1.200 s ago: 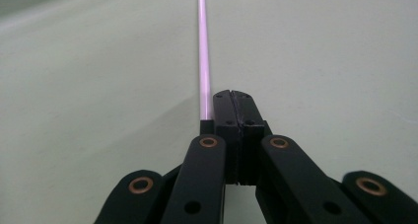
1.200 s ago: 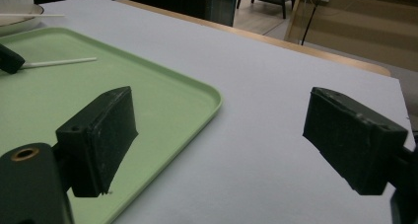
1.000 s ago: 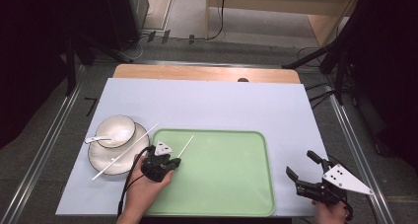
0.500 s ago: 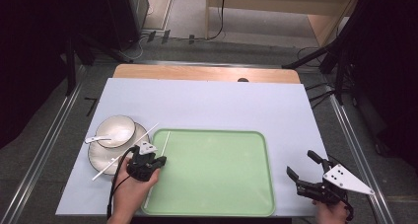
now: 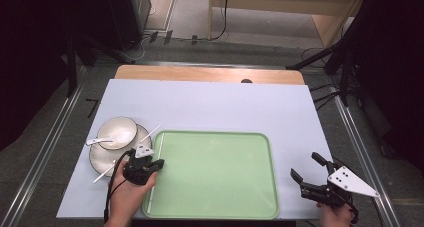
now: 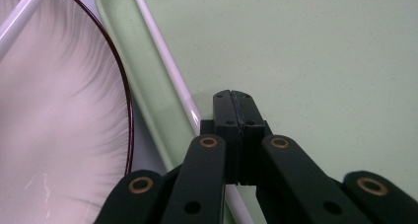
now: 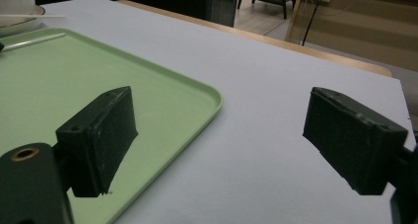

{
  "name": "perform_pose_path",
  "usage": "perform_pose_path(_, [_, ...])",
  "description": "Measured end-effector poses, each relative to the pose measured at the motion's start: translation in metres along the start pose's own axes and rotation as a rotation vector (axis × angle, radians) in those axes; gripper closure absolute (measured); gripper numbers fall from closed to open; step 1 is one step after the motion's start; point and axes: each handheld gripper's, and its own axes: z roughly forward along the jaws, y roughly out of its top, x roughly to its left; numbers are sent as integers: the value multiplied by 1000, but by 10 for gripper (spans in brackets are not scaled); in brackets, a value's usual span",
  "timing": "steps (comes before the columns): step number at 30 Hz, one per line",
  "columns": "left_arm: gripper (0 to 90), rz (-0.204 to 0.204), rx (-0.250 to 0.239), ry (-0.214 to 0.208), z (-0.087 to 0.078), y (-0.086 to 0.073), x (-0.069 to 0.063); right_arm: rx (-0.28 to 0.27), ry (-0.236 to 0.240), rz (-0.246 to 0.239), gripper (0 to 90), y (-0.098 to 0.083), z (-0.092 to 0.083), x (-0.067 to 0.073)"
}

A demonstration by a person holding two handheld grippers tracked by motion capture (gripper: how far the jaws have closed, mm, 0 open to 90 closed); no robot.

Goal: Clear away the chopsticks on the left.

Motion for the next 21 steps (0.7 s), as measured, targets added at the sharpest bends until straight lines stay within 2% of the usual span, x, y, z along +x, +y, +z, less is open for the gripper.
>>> perform_pose_path(2, [890, -2, -9, -27, 0, -1, 1, 0, 0, 0, 128, 0, 0, 0])
perform_pose_path(4, [827, -4, -12, -51, 0, -1, 2, 0, 1, -1, 128, 0, 0, 0])
perform_pose_path(8, [734, 18, -13, -80, -1, -2, 1, 1, 1, 1, 128, 0, 1, 0])
perform_pose_path(13, [611, 39, -48, -134, -8, -1, 2, 1, 0, -1, 128, 0, 1, 0])
perform_pose_path(14, [495, 45, -59, -154, -11, -1, 1, 0, 0, 1, 128, 0, 1, 0])
perform_pose_path(15, [495, 59, -74, -163, -14, 0, 1, 0, 0, 1, 128, 0, 1, 0])
perform_pose_path(17, [370, 86, -104, -162, -21, 0, 1, 2, 1, 0, 128, 0, 1, 0])
perform_pose_path(21, [35, 114, -122, -180, -32, -3, 5, 4, 3, 0, 128, 0, 0, 0])
